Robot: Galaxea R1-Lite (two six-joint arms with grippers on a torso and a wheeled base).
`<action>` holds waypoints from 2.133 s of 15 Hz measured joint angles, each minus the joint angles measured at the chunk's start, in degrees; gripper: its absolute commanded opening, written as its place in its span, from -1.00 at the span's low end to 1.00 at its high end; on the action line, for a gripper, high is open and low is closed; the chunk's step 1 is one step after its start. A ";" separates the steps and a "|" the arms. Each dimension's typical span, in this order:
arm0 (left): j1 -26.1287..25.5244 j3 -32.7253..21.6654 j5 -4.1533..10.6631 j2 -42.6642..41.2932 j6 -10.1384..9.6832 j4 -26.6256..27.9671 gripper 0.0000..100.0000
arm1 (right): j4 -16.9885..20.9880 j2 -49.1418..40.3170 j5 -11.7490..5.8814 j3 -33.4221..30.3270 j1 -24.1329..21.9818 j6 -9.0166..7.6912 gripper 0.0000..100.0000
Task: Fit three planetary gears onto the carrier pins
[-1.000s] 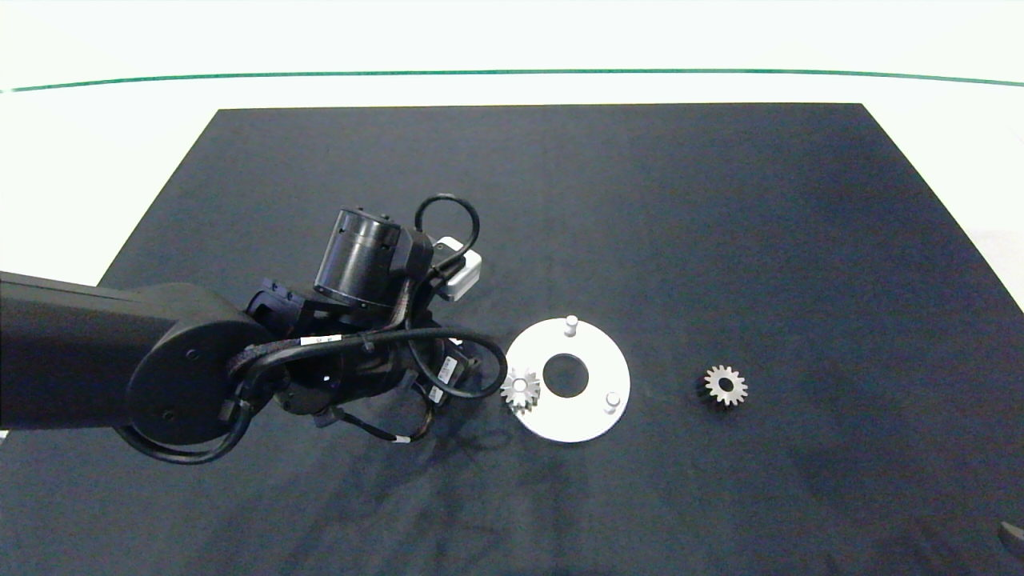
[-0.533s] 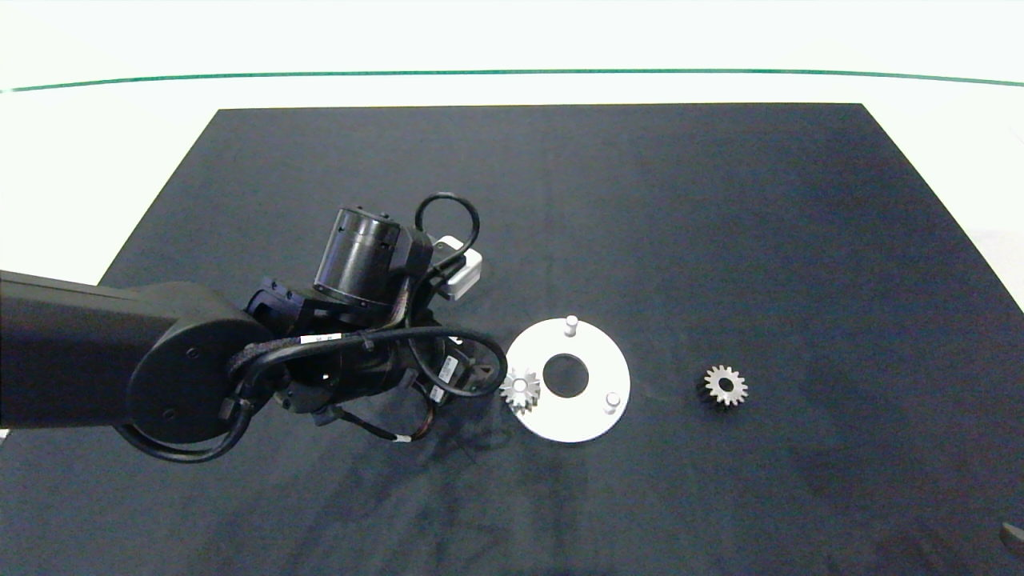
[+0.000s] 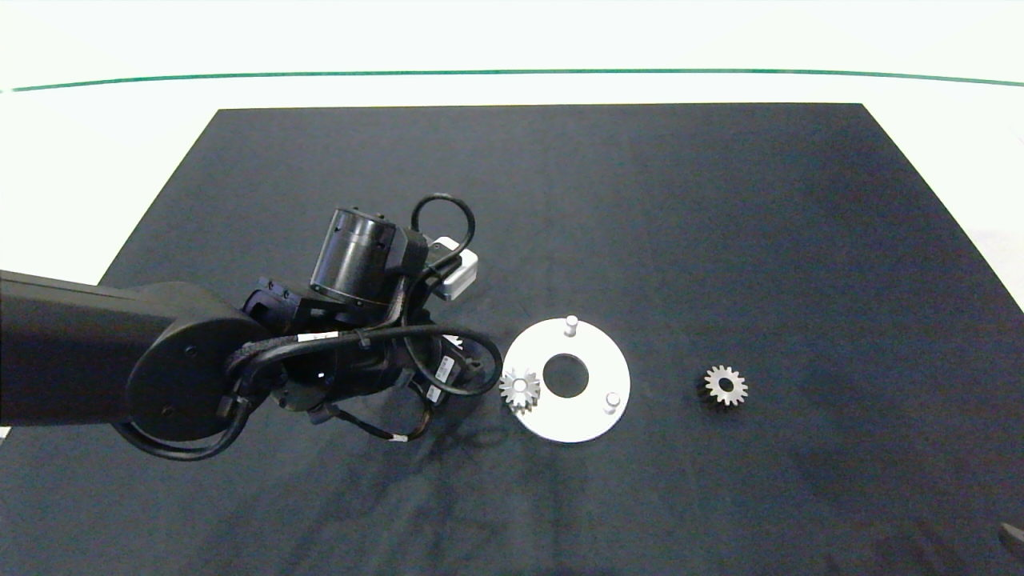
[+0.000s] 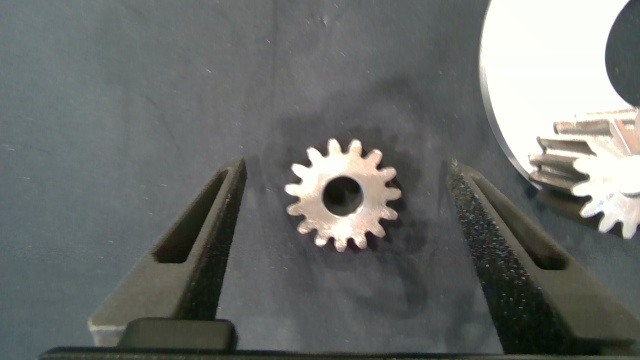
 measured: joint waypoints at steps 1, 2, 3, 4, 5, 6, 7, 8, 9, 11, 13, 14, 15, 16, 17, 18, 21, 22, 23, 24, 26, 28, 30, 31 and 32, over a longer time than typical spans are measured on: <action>-0.05 0.20 -0.15 0.00 0.02 0.02 0.56 | 0.00 0.00 0.00 0.02 -0.02 0.00 1.00; -0.06 0.22 -0.20 -0.02 0.05 0.00 0.53 | 0.02 -0.02 0.00 0.07 -0.02 0.02 1.00; -0.11 0.17 -0.20 -0.07 0.05 0.00 0.47 | 0.00 -0.06 0.02 0.07 -0.02 0.00 1.00; -0.11 0.06 -0.20 -0.11 0.07 -0.01 0.44 | 0.00 -0.09 0.00 0.07 -0.02 0.00 1.00; -0.11 -0.02 -0.20 -0.18 0.07 0.00 0.41 | 0.02 -0.11 0.00 0.07 -0.02 -0.02 1.00; -0.11 -0.02 -0.22 -0.20 0.05 0.00 0.35 | 0.00 -0.11 0.02 0.07 -0.02 -0.02 1.00; -0.09 -0.02 -0.20 -0.24 0.02 0.00 0.32 | 0.00 -0.11 0.00 0.07 -0.02 0.00 1.00; -0.09 -0.02 -0.22 -0.27 0.00 0.00 0.29 | 0.00 -0.11 0.02 0.07 -0.02 -0.02 1.00; -0.09 0.04 -0.22 -0.27 0.00 0.00 0.23 | 0.00 -0.11 0.00 0.07 -0.02 -0.02 1.00; -0.06 0.12 -0.22 -0.27 0.00 0.00 0.17 | 0.00 -0.11 0.00 0.05 -0.02 -0.02 1.00; -0.06 0.30 -0.30 -0.27 0.00 -0.01 0.08 | 0.00 -0.11 0.00 0.05 -0.02 -0.02 1.00; -0.06 0.52 -0.41 -0.24 -0.01 0.00 0.05 | 0.00 -0.11 0.00 0.05 -0.02 -0.02 1.00; -0.11 0.63 -0.44 -0.24 -0.04 -0.01 -0.01 | 0.02 -0.11 0.00 0.05 -0.02 -0.02 1.00; -0.11 0.69 -0.44 -0.24 -0.01 0.00 -0.04 | 0.02 -0.11 0.00 0.05 -0.02 -0.02 1.00; -0.16 0.72 -0.46 -0.24 -0.01 -0.04 -0.07 | 0.00 -0.11 0.00 0.05 -0.02 -0.02 1.00; -0.16 0.72 -0.46 -0.24 -0.01 -0.04 -0.13 | 0.02 -0.11 0.00 0.05 -0.02 -0.02 1.00; -0.17 0.69 -0.46 -0.24 -0.06 -0.34 -0.25 | 0.00 -0.13 0.00 0.05 0.00 0.00 1.00; -0.17 0.74 -0.44 -0.22 -0.01 -0.63 -0.28 | 0.00 -0.13 0.02 0.05 -0.02 0.00 1.00; -0.17 0.80 -0.41 -0.22 -0.01 -0.69 -0.34 | 0.00 -0.13 0.00 0.05 -0.02 0.02 1.00; -0.17 0.80 -0.39 -0.20 -0.01 -0.74 -0.37 | 0.00 -0.13 0.00 0.05 -0.02 0.05 1.00; -0.17 0.80 -0.39 -0.16 -0.01 -0.78 -0.46 | 0.00 -0.16 0.00 0.05 -0.02 0.06 1.00; -0.17 0.80 -0.39 -0.16 -0.01 -0.78 -0.52 | 0.00 -0.16 0.00 0.05 -0.02 0.02 1.00; -0.17 0.83 -0.39 -0.18 -0.01 -0.76 -0.61 | 0.00 -0.17 0.00 0.05 -0.02 0.02 1.00; -0.17 0.83 -0.37 -0.18 0.00 -0.78 -0.64 | 0.00 -0.17 0.00 0.05 -0.02 0.05 1.00; -0.17 0.83 -0.37 -0.18 -0.06 -0.78 -0.70 | 0.00 -0.17 0.00 0.05 -0.02 0.02 1.00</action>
